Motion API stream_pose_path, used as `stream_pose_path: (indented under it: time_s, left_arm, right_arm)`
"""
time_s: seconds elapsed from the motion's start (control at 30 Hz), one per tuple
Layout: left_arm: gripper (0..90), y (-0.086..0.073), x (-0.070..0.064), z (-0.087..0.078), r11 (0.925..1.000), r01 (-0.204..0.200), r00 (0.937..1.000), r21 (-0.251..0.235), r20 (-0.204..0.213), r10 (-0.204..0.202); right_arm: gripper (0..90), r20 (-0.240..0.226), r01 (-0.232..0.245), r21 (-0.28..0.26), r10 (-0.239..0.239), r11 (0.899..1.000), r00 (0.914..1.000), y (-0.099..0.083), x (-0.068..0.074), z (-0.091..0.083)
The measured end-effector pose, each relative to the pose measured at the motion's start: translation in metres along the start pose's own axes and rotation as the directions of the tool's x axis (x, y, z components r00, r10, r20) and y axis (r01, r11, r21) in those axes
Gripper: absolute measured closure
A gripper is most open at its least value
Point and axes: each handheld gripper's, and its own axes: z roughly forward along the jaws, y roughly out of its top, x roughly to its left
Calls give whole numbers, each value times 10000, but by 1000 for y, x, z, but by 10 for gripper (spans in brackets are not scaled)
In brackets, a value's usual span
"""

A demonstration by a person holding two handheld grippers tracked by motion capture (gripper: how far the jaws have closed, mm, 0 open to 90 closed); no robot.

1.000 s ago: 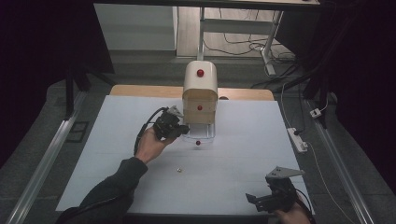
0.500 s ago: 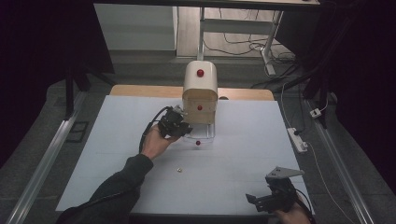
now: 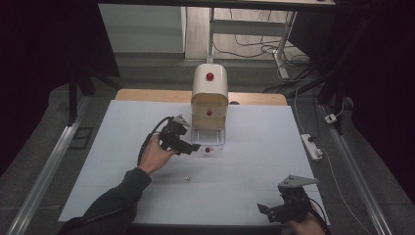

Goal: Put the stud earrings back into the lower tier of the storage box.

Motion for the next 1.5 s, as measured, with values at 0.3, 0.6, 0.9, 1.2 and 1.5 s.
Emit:
stream_pose_path:
  time_s: [0.3, 0.6, 0.9, 1.2, 1.5]
  left_arm:
    - [0, -21, -10, -6, 9996, -263, 9938, -47, 1078, 267]
    - [0, -41, -23, -4, 9955, -558, 9942, 760, 961, 483]
    - [0, -51, -38, 5, 9869, -794, 9933, 1404, 943, 665]
    - [0, -59, -53, 20, 9677, -1588, 9801, 1959, 1494, 1306]
    - [305, -64, -65, 23, 9259, -2908, 9554, 2411, 1261, 2672]
  right_arm:
    - [0, -11, 17, 39, -16, 10000, 10000, 0, 0, 0]
    - [0, -22, 29, 89, -28, 10000, 10000, 0, 0, 1]
    - [0, -36, 30, 84, -30, 10000, 10000, 0, 0, 1]
    - [0, -41, 77, 70, -77, 9999, 10000, 0, 1, 1]
    - [0, -27, 124, 81, -124, 9999, 9999, 0, 1, 0]
